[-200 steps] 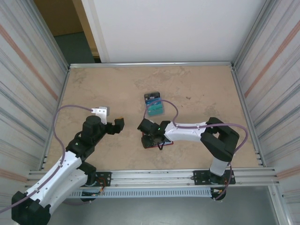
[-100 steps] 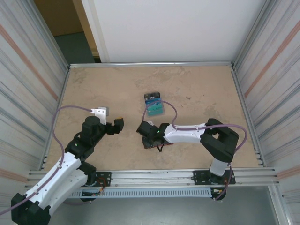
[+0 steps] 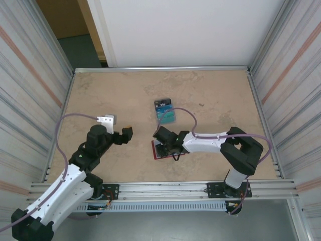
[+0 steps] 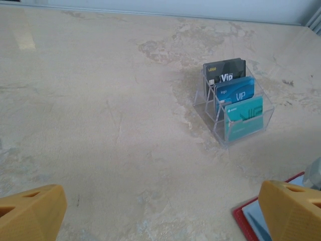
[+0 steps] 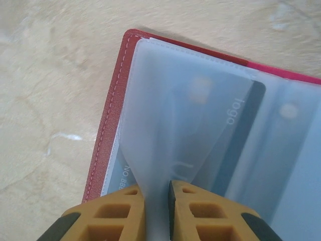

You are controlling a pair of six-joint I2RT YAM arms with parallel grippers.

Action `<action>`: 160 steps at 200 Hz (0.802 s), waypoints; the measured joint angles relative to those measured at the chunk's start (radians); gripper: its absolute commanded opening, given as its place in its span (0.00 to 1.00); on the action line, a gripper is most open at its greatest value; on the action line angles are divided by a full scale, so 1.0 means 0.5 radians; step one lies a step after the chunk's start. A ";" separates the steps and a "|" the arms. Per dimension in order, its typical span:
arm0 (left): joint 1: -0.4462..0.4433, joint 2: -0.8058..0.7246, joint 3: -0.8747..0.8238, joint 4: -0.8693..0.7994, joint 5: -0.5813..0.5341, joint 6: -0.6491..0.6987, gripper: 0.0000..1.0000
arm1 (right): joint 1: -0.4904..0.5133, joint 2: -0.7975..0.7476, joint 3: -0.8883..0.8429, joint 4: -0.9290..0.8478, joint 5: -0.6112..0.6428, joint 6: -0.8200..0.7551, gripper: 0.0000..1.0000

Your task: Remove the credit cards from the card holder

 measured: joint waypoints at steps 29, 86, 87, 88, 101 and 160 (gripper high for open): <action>-0.108 -0.054 0.000 0.009 -0.091 -0.005 0.99 | 0.117 -0.005 0.000 -0.009 -0.041 -0.081 0.17; -0.188 -0.030 0.021 0.056 -0.220 0.002 0.99 | 0.137 -0.093 -0.024 -0.122 0.002 -0.092 0.27; -0.188 -0.028 0.021 0.059 -0.223 0.001 0.99 | 0.137 -0.093 -0.024 -0.123 0.004 -0.092 0.28; -0.188 -0.027 0.021 0.060 -0.224 0.001 0.99 | 0.137 -0.095 -0.024 -0.126 0.008 -0.092 0.28; -0.188 -0.021 0.026 0.069 -0.237 0.002 0.99 | 0.130 -0.104 -0.024 -0.147 0.034 -0.091 0.28; -0.189 0.012 0.060 0.076 -0.267 0.031 0.99 | 0.053 -0.169 -0.026 -0.247 0.148 -0.040 0.34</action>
